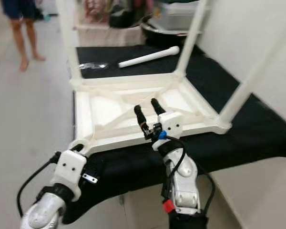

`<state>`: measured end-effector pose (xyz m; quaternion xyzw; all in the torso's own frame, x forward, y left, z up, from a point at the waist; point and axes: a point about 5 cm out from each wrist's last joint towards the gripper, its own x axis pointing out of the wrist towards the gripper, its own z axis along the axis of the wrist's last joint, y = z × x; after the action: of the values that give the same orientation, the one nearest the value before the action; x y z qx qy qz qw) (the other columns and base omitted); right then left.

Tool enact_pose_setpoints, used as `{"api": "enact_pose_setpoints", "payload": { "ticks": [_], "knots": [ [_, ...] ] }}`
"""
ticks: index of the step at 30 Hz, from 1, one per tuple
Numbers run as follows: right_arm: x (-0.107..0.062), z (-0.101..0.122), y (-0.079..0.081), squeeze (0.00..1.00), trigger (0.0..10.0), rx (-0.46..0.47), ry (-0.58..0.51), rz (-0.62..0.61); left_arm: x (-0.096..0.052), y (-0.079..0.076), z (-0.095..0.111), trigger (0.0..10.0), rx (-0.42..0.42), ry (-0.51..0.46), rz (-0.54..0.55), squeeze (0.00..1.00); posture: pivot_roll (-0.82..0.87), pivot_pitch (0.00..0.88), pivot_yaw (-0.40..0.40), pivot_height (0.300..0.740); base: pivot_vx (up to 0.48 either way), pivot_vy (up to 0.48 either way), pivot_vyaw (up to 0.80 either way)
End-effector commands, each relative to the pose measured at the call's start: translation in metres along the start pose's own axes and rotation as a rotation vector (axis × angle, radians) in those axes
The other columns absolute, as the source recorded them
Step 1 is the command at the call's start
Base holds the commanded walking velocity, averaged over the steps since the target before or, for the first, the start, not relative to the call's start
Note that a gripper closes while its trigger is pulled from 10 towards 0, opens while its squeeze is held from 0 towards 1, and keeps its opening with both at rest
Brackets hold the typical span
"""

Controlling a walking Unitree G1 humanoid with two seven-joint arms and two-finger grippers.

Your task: Building children table

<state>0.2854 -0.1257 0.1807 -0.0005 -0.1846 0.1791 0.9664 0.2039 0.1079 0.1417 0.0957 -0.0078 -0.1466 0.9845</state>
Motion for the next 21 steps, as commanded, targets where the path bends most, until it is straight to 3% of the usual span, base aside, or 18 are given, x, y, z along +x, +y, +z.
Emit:
{"api": "enact_pose_setpoints", "payload": {
  "ticks": [1,7,21],
  "knots": [
    [-0.022,-0.020,0.015,0.00,10.0,0.041,0.103,-0.010,-0.001,-0.001,0.002,10.0,-0.020,-0.015,0.001,0.00,0.10,0.024,-0.102,0.740,0.000,0.469,-0.50],
    [-0.040,-0.025,0.035,0.00,10.0,0.035,0.155,-0.055,-0.001,-0.002,-0.002,10.0,-0.026,-0.006,0.000,0.00,0.10,0.018,-0.094,0.740,0.000,0.466,-0.08],
    [-0.045,-0.025,0.039,0.00,10.0,0.042,0.209,-0.110,0.003,0.000,-0.010,10.0,-0.031,0.019,0.004,0.00,0.10,0.014,-0.093,0.740,0.000,0.468,0.00]
  ]
}}
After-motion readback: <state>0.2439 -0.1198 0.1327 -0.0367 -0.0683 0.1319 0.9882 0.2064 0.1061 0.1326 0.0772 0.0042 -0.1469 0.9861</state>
